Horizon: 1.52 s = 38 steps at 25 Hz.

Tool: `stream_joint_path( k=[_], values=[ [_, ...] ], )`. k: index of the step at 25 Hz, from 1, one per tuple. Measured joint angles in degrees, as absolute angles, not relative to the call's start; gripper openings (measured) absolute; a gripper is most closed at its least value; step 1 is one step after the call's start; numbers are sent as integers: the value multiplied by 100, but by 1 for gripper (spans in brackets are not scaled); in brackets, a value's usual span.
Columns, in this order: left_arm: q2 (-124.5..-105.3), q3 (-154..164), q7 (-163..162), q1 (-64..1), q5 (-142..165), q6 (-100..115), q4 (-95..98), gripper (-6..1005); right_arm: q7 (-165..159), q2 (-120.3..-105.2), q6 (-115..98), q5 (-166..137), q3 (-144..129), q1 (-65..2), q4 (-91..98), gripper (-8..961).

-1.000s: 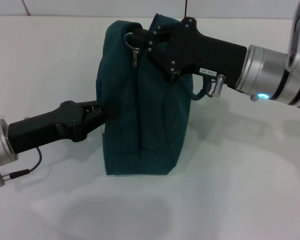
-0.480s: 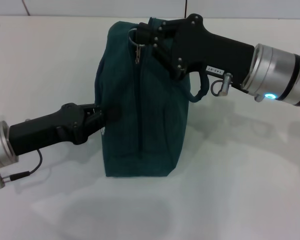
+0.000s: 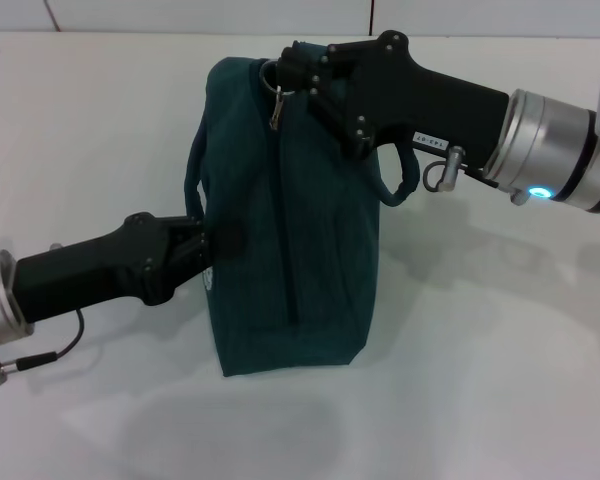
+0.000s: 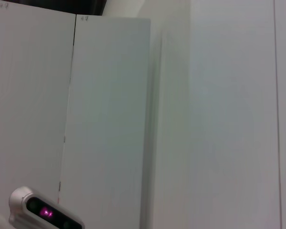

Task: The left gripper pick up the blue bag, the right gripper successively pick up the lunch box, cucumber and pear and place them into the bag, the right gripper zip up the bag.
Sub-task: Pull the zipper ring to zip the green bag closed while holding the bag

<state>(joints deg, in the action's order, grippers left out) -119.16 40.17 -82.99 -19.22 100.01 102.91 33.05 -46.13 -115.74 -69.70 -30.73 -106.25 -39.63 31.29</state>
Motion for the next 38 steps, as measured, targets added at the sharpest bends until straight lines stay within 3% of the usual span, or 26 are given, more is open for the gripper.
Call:
stream_joint_path(
  k=[38],
  values=[
    [-11920,3132,-7586,-1663,9924,10396,3098,160,-4133,-11608,-5632,-3040,-10212,-3943,2943,6]
  ],
)
